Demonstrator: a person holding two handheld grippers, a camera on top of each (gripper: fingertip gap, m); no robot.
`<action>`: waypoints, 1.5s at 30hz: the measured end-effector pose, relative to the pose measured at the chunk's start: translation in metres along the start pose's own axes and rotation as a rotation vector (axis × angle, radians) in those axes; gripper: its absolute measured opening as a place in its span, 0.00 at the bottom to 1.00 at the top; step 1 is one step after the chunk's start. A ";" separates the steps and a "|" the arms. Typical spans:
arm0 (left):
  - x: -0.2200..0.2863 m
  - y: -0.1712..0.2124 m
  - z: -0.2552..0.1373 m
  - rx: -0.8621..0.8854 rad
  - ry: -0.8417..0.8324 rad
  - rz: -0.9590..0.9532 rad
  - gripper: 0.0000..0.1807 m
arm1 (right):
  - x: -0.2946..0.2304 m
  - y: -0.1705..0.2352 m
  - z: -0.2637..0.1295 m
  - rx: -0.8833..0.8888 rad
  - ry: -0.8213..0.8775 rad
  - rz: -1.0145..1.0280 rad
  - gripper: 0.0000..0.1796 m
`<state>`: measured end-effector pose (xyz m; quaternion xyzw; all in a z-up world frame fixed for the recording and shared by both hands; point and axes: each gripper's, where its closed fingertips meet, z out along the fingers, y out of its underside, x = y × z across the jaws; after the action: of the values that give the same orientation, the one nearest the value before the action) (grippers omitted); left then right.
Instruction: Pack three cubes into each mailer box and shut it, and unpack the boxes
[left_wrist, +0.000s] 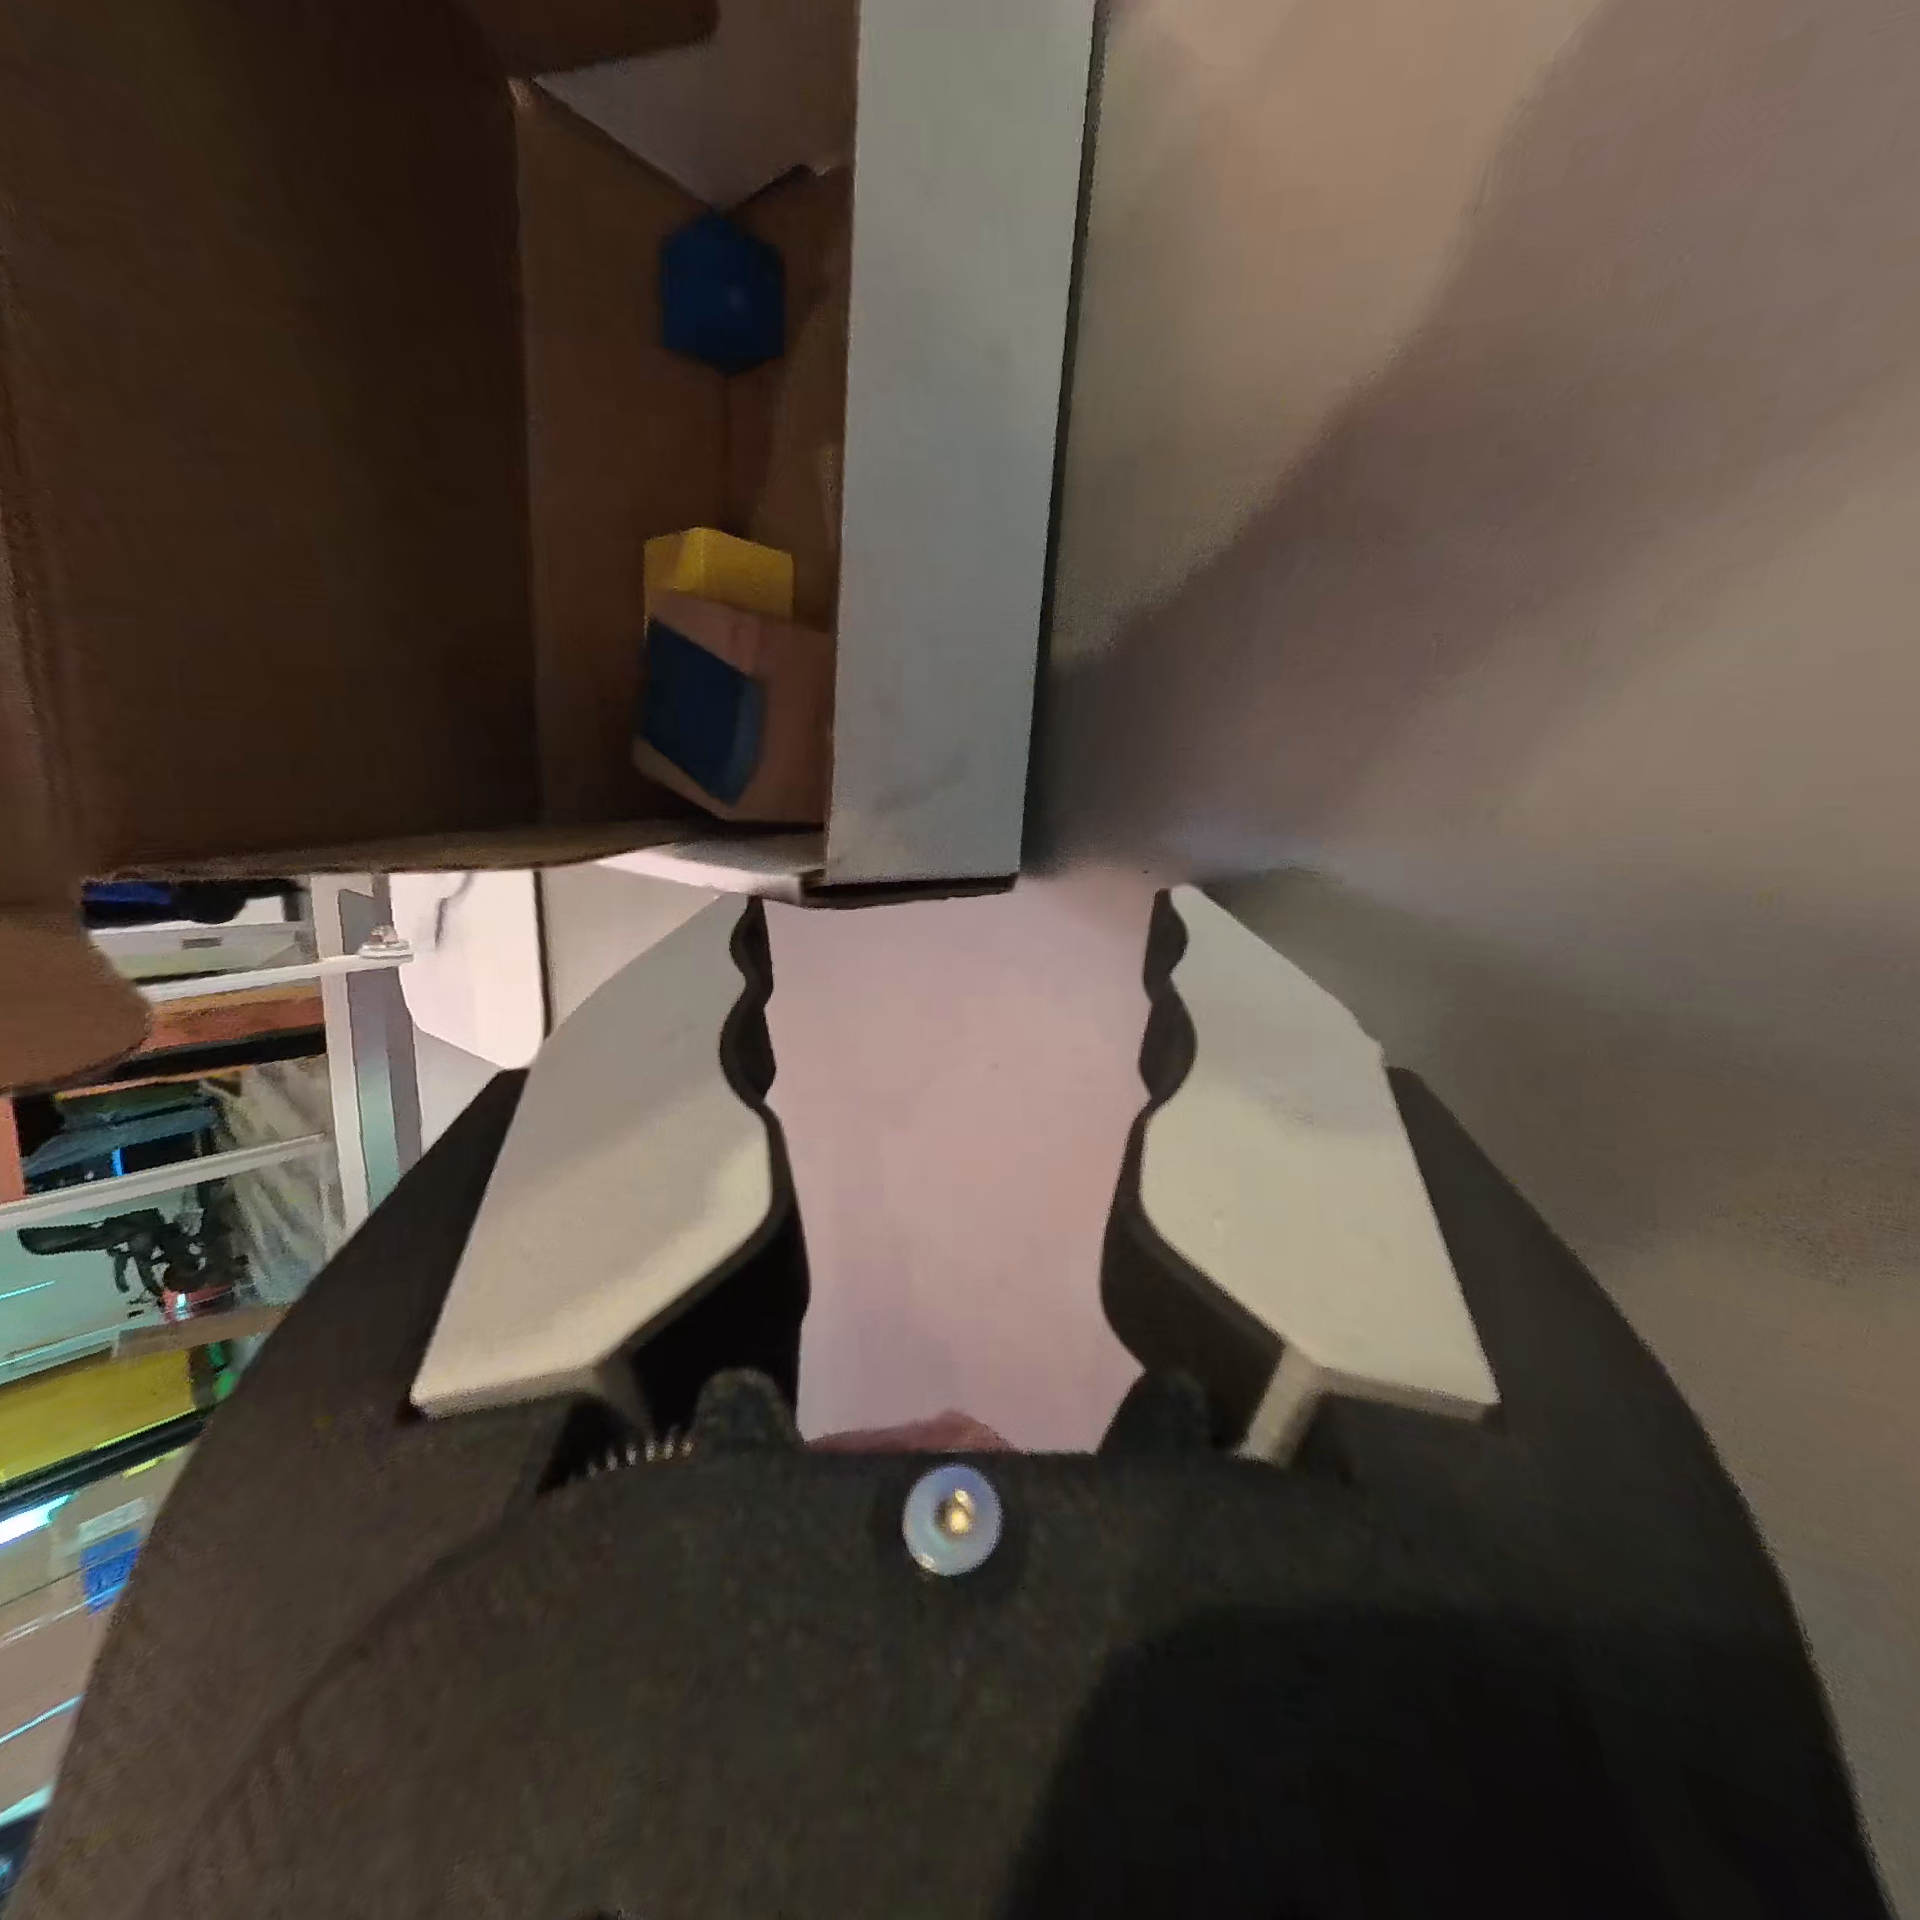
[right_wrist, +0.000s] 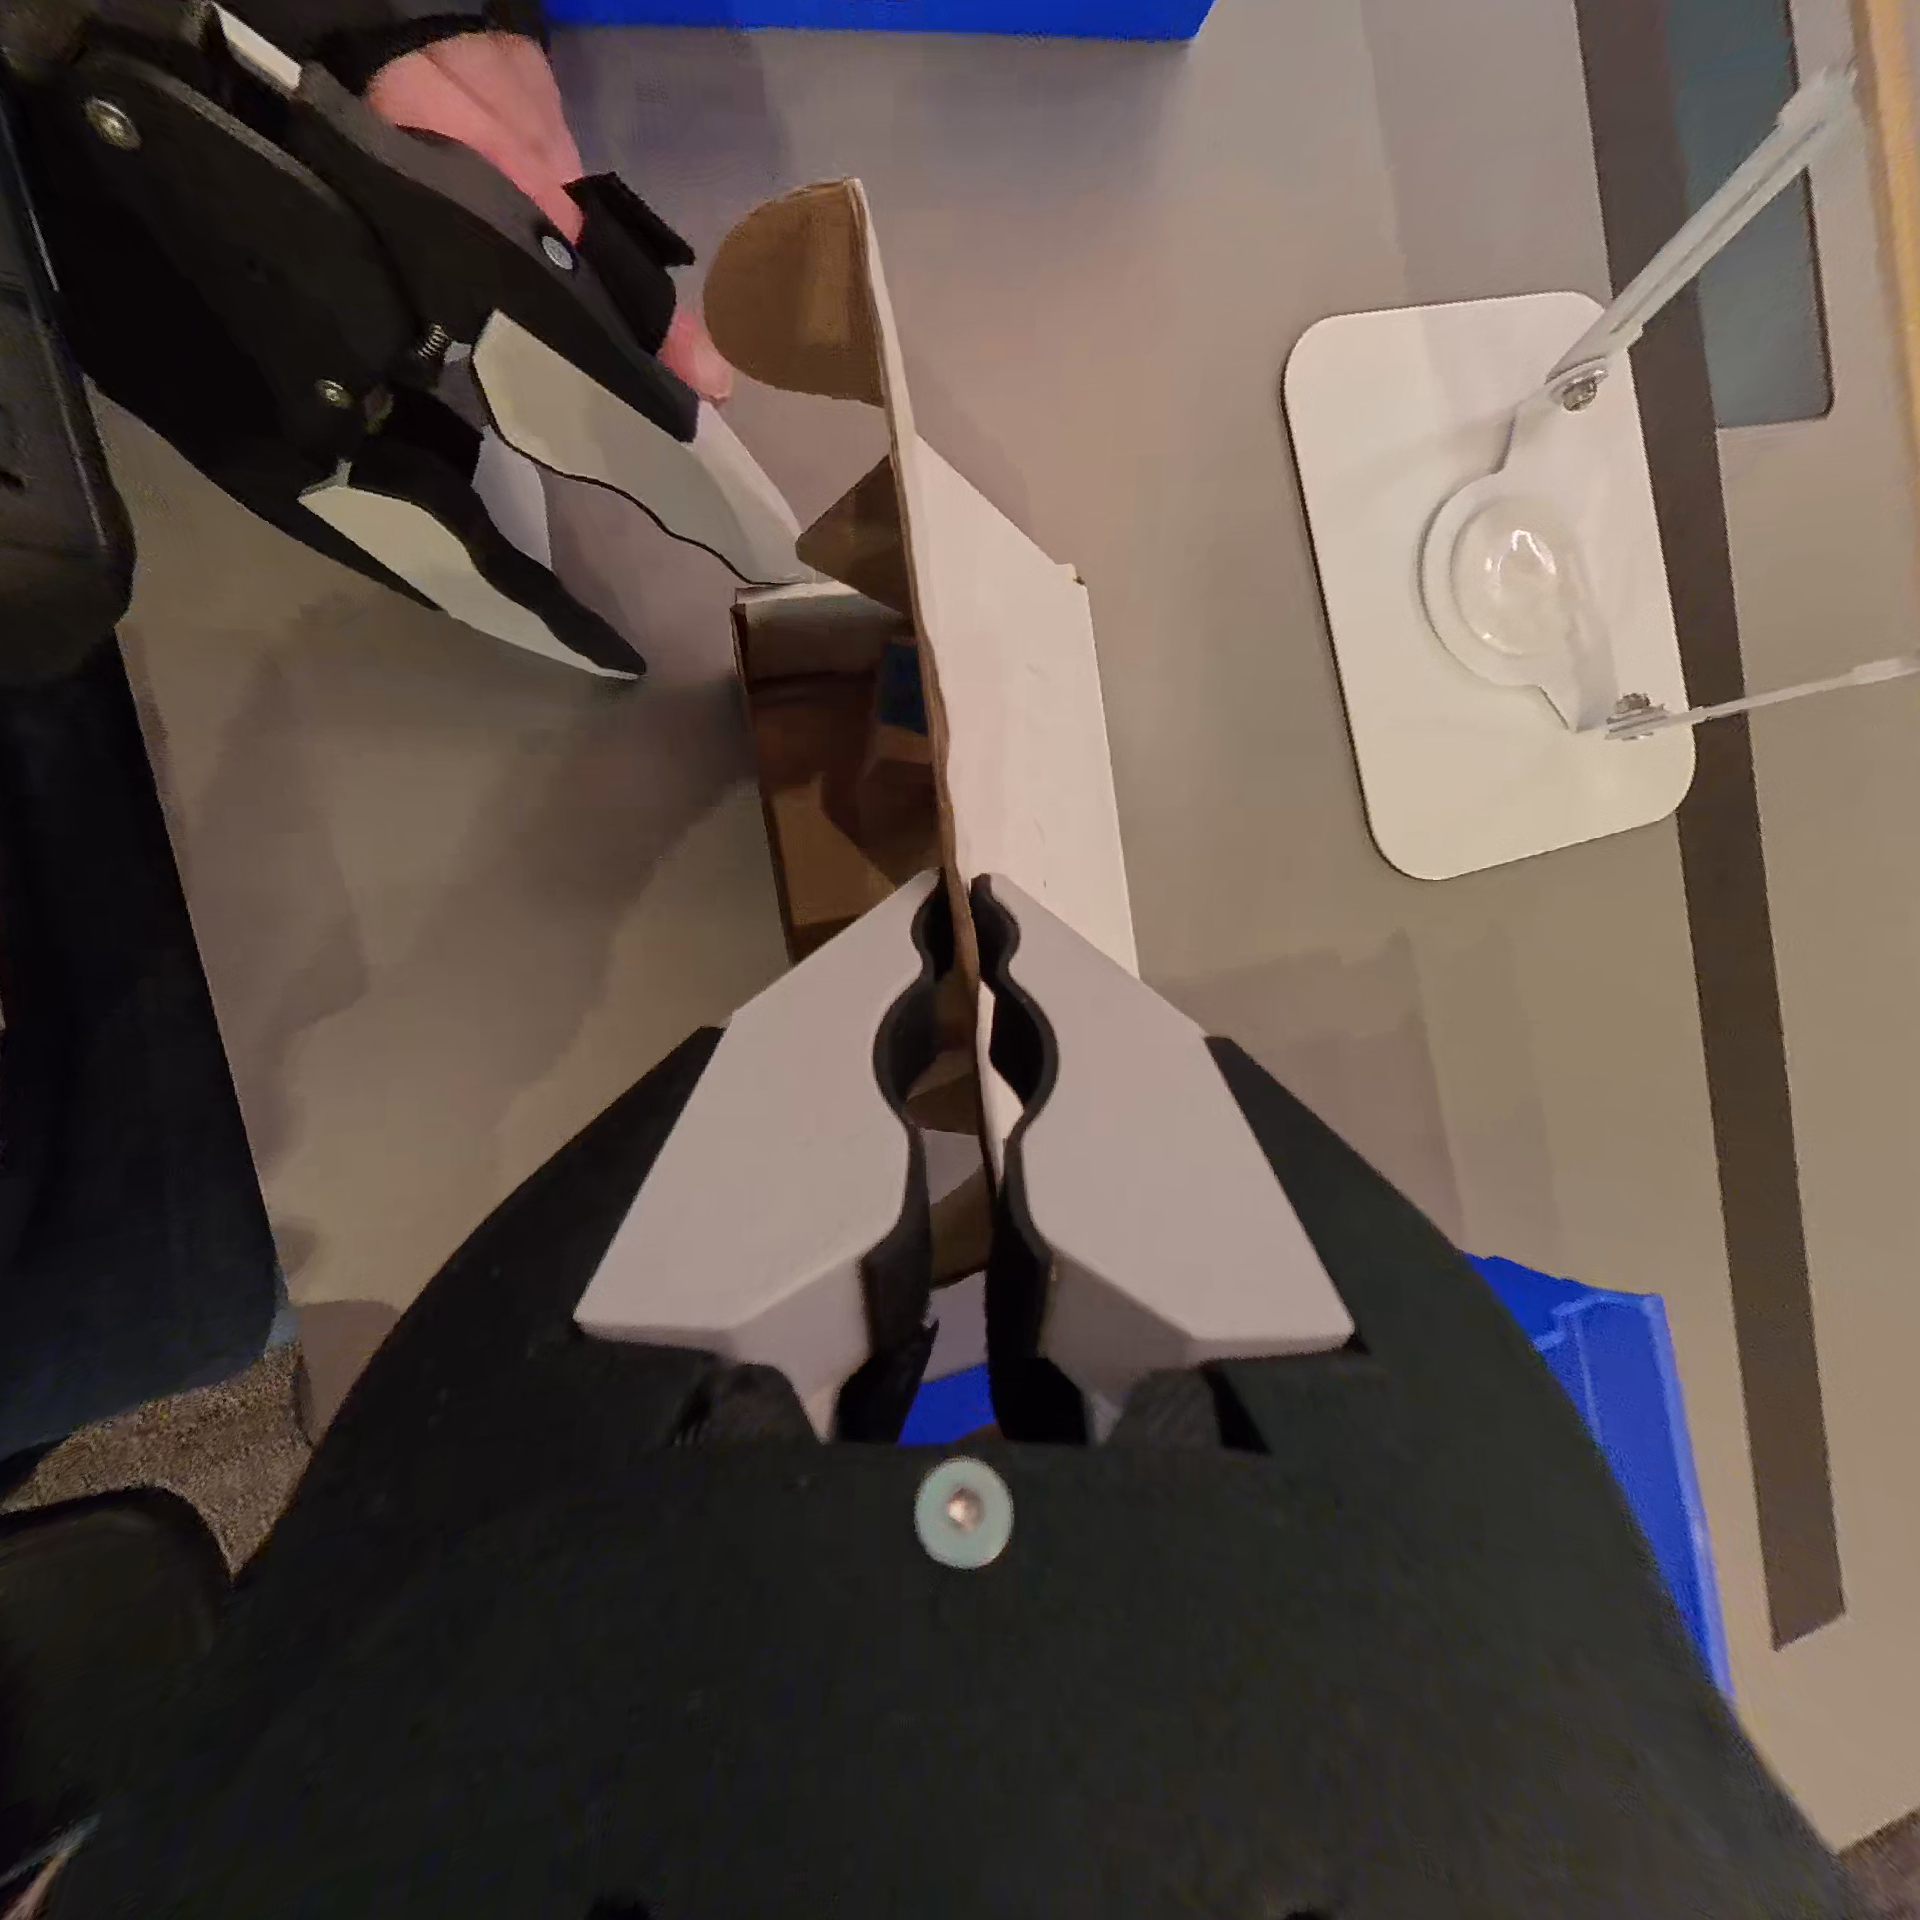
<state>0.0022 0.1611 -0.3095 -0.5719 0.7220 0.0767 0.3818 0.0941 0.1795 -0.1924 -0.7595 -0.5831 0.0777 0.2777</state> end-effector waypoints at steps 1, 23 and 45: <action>0.000 -0.001 -0.001 0.007 0.007 -0.001 0.38 | 0.000 -0.002 0.000 -0.006 -0.008 -0.016 0.00; 0.012 -0.023 0.006 -0.061 0.157 -0.143 0.06 | 0.007 -0.016 -0.007 -0.019 -0.001 -0.092 0.00; 0.051 -0.018 -0.029 -0.062 0.317 -0.184 0.03 | 0.072 0.040 0.153 -0.460 0.050 -0.114 0.06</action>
<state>0.0022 0.1005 -0.3161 -0.6521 0.7148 -0.0274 0.2510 0.0818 0.2902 -0.3259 -0.7702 -0.6204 -0.0918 0.1159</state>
